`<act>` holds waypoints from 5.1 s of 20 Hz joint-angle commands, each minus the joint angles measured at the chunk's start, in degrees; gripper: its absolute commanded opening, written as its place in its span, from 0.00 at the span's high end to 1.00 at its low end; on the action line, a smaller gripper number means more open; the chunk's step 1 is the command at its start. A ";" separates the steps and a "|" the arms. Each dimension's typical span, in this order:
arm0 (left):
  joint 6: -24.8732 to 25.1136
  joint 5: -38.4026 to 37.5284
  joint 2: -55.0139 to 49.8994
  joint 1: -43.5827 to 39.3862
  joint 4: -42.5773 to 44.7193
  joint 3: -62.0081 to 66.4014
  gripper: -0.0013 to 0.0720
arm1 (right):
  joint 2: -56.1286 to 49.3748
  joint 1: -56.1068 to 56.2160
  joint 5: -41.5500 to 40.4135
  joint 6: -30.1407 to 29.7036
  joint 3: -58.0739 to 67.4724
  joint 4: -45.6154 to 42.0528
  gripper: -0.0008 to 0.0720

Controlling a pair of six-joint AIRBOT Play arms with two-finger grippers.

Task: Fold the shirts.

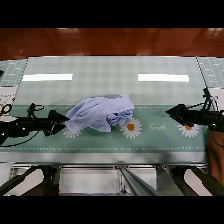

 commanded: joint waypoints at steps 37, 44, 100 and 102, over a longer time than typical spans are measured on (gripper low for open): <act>3.48 3.45 -3.63 -11.67 -2.71 13.53 0.95 | -34.86 37.46 -1.38 -1.01 24.35 4.26 0.96; 4.46 -1.79 2.73 -9.62 -3.19 37.09 0.95 | -20.98 27.32 5.20 9.55 49.81 -14.53 0.96; 12.15 -10.21 -7.87 7.23 8.96 18.69 0.29 | -6.91 -4.39 11.91 0.35 14.69 -7.23 0.43; 13.68 -9.81 -7.89 7.23 8.94 16.96 0.29 | -3.67 -8.11 11.76 -2.25 7.54 -4.35 0.43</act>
